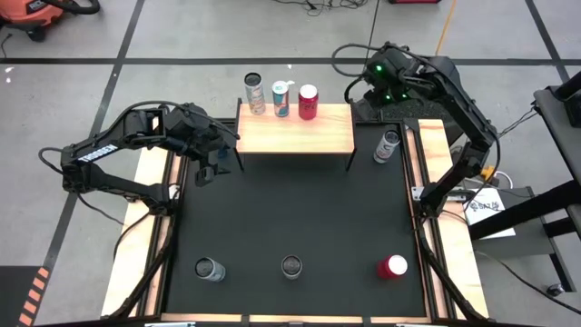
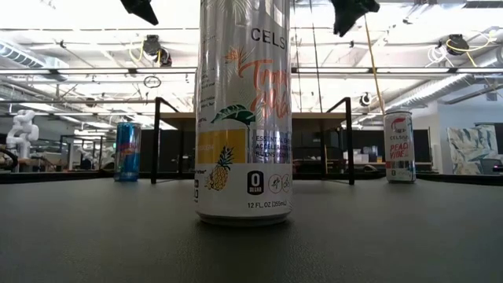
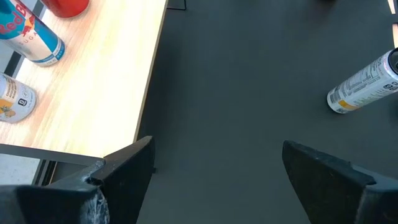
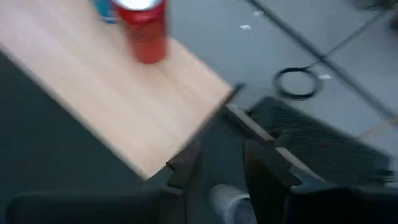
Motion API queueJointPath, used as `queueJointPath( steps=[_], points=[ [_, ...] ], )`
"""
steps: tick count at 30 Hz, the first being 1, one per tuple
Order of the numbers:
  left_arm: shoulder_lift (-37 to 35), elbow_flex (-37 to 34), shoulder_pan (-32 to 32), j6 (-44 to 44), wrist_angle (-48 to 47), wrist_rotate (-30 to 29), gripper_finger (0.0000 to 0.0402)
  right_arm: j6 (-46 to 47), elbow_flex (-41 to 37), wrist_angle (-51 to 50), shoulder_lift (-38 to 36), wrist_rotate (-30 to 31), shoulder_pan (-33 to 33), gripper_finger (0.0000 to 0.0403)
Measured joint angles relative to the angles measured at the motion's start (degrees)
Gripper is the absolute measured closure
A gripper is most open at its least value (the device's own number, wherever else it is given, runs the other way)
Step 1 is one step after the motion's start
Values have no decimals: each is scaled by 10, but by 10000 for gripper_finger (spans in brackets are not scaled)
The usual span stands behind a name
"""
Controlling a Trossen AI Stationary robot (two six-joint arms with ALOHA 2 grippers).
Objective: Place canned beverage on shelf
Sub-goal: Put the top white-pink soda can on the shelf
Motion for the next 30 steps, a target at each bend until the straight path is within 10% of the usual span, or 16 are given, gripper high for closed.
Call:
queueJointPath(
  steps=[30],
  points=[
    [0, 0, 0, 1, 0, 0, 52, 6, -6, 16, 10, 15, 5, 143]
  ],
)
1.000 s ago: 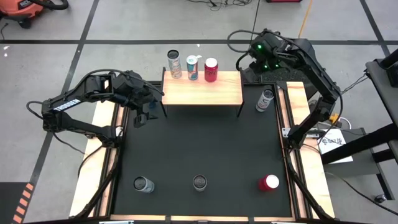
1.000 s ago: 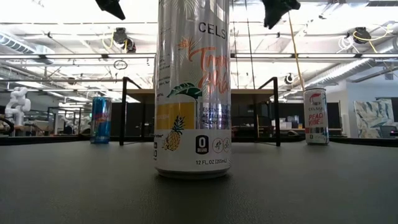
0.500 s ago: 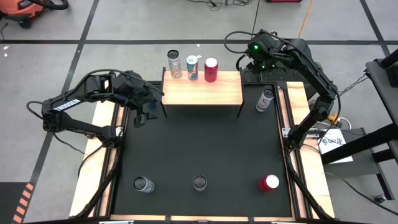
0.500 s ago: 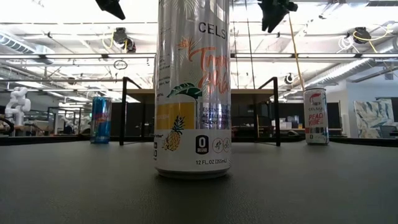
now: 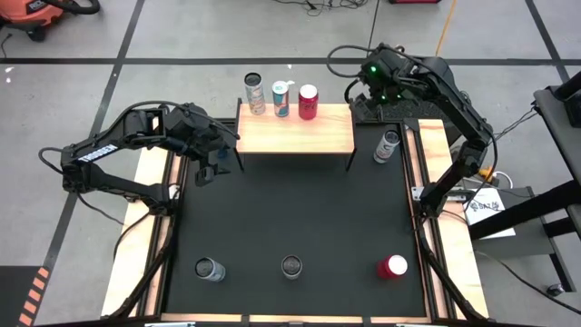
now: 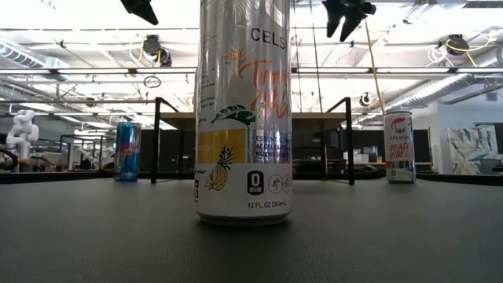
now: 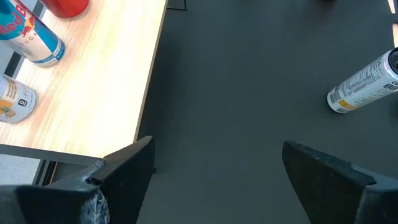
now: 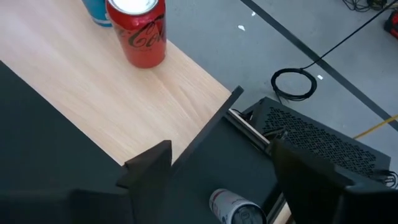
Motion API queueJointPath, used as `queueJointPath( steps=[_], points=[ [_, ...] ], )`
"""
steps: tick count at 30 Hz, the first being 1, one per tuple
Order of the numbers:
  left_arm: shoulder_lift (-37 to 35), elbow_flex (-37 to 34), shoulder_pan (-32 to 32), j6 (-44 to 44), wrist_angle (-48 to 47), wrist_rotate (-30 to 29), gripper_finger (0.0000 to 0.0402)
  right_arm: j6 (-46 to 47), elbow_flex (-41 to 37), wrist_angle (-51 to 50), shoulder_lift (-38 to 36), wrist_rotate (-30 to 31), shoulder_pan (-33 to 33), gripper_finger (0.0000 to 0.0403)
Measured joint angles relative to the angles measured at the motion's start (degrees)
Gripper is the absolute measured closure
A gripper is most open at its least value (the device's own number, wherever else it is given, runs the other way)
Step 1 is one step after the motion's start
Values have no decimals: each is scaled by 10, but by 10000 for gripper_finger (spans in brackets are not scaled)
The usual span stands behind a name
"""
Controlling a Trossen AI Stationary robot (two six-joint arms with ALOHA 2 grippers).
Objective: Place canned beverage on shelf
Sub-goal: Put the top white-pink soda can on the shelf
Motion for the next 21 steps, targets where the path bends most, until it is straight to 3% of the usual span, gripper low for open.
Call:
queueJointPath(
  steps=[6, 14, 21],
  points=[
    [0, 0, 0, 0, 0, 0, 52, -4, 0, 4, 0, -8, 0, 140],
    [0, 0, 0, 0, 0, 0, 52, -36, 0, 30, 0, -149, 0, 140],
    [0, 0, 0, 0, 0, 0, 52, -32, 0, 43, 4, -149, 0, 140]
  ],
)
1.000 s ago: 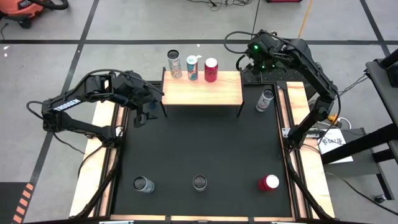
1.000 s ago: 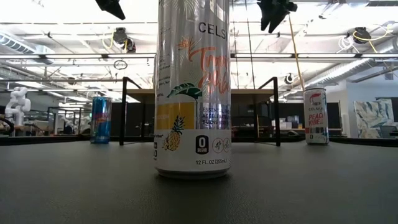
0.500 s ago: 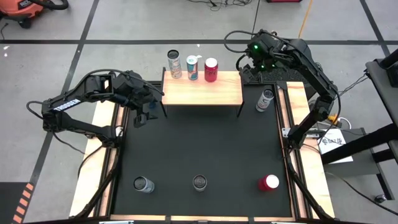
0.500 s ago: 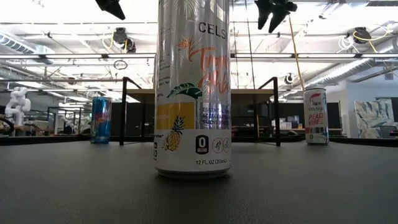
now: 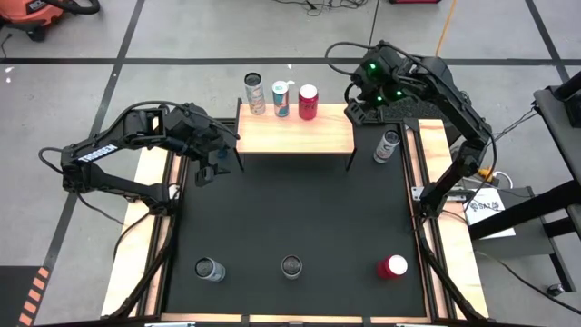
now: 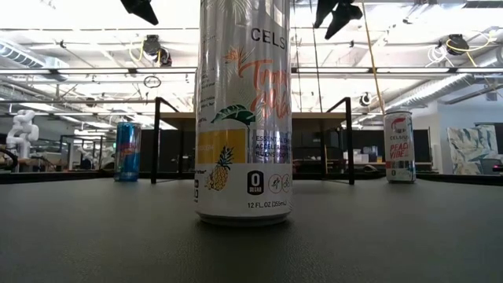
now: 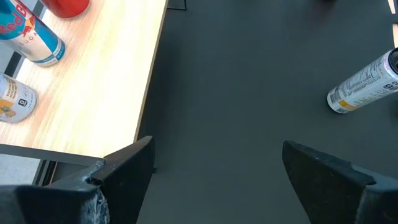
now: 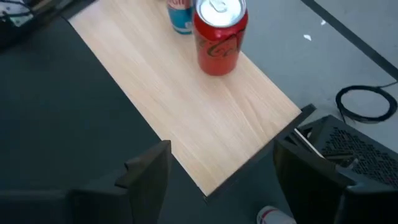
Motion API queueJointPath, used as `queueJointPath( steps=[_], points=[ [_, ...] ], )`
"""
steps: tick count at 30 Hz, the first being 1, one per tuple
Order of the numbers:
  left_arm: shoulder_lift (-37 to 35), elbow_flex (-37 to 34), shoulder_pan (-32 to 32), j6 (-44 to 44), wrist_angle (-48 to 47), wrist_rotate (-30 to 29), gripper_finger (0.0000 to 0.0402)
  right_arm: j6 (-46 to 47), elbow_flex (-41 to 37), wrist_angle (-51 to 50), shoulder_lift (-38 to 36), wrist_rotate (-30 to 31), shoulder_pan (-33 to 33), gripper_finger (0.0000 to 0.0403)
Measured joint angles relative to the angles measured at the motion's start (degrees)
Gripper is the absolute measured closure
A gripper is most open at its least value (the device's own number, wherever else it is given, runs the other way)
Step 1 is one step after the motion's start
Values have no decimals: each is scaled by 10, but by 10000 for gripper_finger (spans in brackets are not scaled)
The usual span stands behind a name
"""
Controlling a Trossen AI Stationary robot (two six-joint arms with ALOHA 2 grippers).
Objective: Place canned beverage on shelf
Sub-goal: Put the top white-pink soda can on the shelf
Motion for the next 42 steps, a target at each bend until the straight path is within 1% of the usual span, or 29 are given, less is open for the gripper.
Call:
queueJointPath(
  steps=[13, 19, 28, 39, 42],
  points=[
    [0, 0, 0, 0, 0, 0, 52, -6, 0, 5, 0, 0, 0, 140],
    [0, 0, 0, 0, 0, 0, 52, 3, 0, 46, 0, 3, 0, 140],
    [0, 0, 0, 0, 0, 0, 52, -62, 0, 57, 0, 5, -2, 140],
    [0, 0, 0, 0, 0, 0, 52, -58, 0, 76, 0, 3, -1, 140],
    [0, 0, 0, 0, 0, 0, 52, -36, 0, 71, 0, 3, -1, 140]
  ],
)
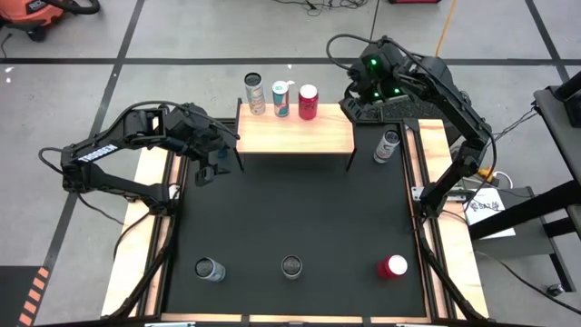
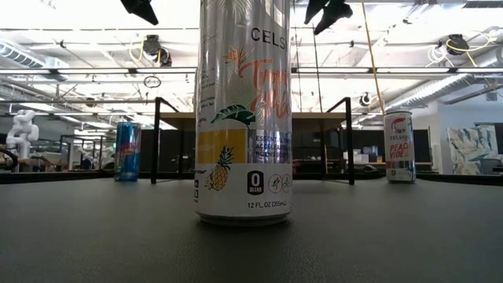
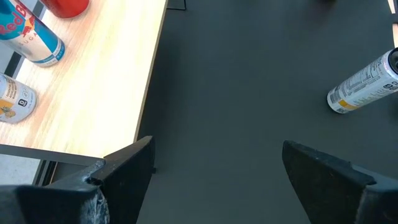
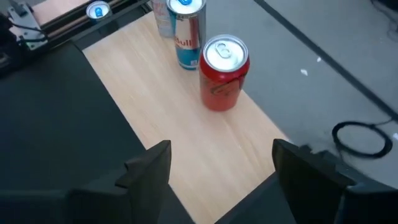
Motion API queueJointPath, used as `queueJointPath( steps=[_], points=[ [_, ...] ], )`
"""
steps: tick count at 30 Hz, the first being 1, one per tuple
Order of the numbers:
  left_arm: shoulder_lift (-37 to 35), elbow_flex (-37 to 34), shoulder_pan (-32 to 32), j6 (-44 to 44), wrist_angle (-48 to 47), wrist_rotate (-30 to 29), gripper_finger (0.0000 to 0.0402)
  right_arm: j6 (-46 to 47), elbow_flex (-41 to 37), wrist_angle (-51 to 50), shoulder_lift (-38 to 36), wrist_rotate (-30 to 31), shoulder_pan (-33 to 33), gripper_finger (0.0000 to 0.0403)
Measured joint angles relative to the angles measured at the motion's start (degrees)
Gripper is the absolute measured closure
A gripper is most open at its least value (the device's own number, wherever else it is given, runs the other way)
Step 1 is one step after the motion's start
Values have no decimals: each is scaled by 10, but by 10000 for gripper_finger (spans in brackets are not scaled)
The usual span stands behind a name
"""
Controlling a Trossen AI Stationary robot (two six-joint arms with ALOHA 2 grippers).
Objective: Place canned beverage on shelf
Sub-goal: Put the top white-pink soda can on the shelf
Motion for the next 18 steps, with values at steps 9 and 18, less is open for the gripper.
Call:
queueJointPath(
  steps=[9, 18],
  points=[
    [0, 0, 0, 0, 0, 0, 52, 62, 0, -31, 0, 0, 0, 140],
    [0, 0, 0, 0, 0, 0, 52, 101, 0, -52, 0, 0, 0, 128]
  ],
)
